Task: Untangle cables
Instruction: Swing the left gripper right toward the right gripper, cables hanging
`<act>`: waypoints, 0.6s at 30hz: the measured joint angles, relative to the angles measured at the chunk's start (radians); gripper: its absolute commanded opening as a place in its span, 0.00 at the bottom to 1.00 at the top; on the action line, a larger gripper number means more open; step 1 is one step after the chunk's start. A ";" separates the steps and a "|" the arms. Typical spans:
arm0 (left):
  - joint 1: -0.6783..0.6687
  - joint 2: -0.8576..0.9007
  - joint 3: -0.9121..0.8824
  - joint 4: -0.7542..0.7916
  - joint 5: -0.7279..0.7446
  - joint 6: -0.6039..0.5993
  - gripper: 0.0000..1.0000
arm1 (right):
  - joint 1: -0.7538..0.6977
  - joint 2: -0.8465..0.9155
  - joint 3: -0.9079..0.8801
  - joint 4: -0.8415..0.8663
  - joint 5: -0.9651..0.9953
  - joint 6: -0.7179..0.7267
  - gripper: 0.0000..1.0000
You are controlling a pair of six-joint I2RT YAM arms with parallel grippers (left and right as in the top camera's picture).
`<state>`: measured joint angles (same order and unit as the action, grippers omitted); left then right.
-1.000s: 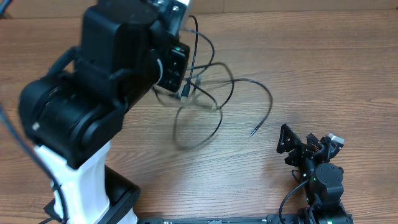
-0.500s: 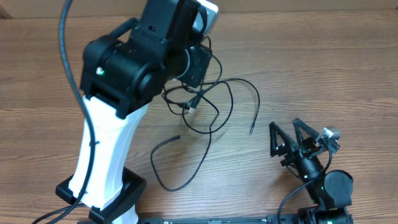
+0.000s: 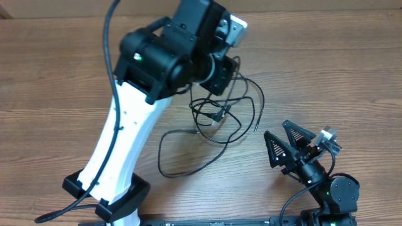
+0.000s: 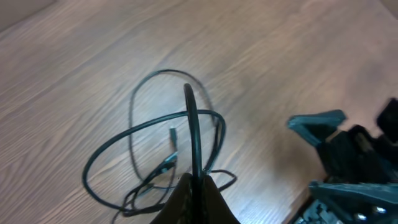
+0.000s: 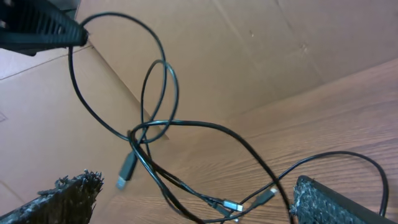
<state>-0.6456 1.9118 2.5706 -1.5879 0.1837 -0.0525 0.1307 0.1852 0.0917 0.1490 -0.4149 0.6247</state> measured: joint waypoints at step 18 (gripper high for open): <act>-0.216 0.092 -0.018 -0.021 0.016 0.000 0.04 | 0.000 0.000 0.000 -0.042 0.016 0.003 1.00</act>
<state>-0.8619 2.0037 2.5526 -1.6089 0.2001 -0.0521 0.1307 0.1852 0.0917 0.1070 -0.3988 0.6281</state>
